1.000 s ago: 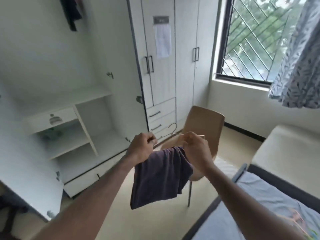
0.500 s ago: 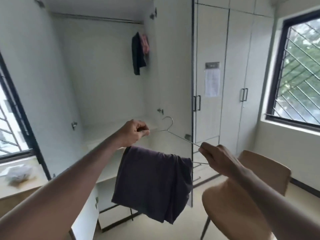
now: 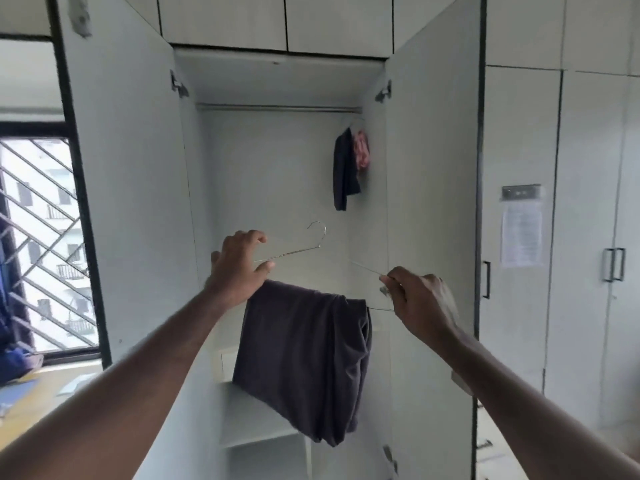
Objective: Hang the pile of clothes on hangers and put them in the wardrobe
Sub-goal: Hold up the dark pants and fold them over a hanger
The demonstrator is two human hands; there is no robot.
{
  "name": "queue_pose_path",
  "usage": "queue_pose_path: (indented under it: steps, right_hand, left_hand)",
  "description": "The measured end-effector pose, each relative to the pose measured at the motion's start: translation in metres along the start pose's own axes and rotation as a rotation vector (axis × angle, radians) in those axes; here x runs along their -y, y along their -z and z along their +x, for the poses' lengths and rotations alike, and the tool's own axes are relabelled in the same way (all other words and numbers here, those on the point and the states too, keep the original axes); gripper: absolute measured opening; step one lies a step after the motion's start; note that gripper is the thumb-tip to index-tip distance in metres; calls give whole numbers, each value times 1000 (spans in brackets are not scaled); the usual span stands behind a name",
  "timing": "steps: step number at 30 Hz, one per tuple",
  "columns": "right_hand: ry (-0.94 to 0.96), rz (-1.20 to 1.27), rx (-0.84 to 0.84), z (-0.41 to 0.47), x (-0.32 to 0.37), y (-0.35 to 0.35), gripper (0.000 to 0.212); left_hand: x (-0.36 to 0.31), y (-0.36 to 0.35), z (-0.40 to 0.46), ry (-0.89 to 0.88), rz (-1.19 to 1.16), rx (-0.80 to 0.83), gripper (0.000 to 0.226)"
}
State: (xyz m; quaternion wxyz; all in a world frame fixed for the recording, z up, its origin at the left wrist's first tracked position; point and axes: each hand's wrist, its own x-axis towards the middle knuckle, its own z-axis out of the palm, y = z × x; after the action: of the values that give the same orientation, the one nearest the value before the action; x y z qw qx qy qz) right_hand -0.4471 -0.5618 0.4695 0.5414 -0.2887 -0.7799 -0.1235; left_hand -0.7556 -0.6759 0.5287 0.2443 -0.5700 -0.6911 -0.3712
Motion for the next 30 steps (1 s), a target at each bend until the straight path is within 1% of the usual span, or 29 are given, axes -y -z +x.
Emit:
queue_pose_path:
  steps: [3,8,12,14,17,20,24,30]
  right_hand:
    - [-24,-19,-12,42,-8,-32,47]
    - [-6,-64,-100,112,-17,-75,33]
    - [-23,-101,-116,166,-21,-119,35]
    - [-43,-134,-113,190,-20,-143,34]
    - [-84,-198,-99,227,-18,-170,32]
    - [-131,-286,-95,269,-24,-197,34]
    - [-210,-337,-124,317,-42,-230,33]
    - [-241,-393,-194,383,-85,-290,33]
  left_hand:
    - [18,-11,33,18,48,-5,35]
    - [45,-42,92,1,85,134,10]
    - [69,-73,151,-1,37,298,16]
    - [84,-93,184,-40,26,340,21]
    - [105,-118,236,-87,11,343,29]
    - [125,-135,291,-138,-2,313,38]
    - [146,-161,355,-161,-65,266,36]
    - [160,-211,439,-202,-94,229,37]
